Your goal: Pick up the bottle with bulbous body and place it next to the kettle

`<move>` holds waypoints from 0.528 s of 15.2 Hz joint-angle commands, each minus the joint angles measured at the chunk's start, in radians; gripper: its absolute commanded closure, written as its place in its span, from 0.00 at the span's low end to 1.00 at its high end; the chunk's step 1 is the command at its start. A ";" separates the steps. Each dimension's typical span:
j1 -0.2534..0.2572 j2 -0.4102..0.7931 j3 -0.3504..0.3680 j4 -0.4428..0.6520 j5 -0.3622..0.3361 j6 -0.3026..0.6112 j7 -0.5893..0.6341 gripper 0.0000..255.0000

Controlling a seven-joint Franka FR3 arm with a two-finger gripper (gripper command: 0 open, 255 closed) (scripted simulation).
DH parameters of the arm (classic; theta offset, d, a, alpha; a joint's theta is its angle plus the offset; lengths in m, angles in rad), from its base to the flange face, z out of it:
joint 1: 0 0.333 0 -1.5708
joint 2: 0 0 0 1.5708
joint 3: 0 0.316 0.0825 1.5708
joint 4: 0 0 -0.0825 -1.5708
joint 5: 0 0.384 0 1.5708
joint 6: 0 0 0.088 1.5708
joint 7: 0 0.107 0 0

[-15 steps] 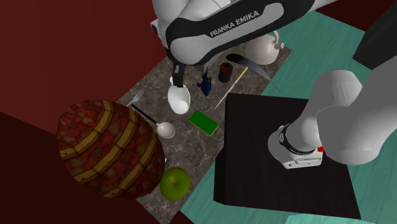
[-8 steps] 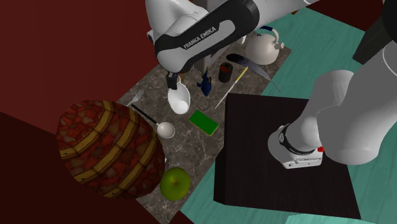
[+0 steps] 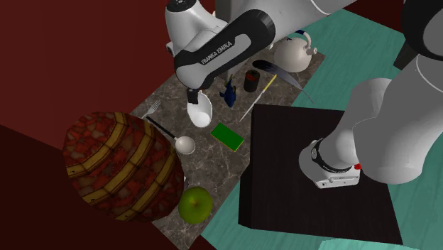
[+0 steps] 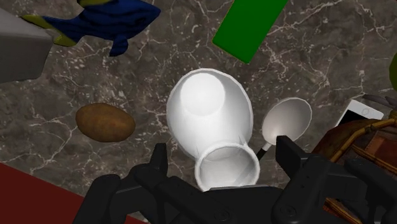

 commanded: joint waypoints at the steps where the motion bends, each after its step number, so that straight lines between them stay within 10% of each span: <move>1: 0.000 0.002 0.000 0.000 0.001 0.002 -0.001 0.00; 4: 0.000 0.002 0.000 0.000 0.001 0.001 -0.001 0.00; 5: 0.000 0.002 0.000 0.000 0.001 0.001 -0.001 1.00; 8: 0.000 0.001 0.000 0.000 0.001 0.001 0.000 1.00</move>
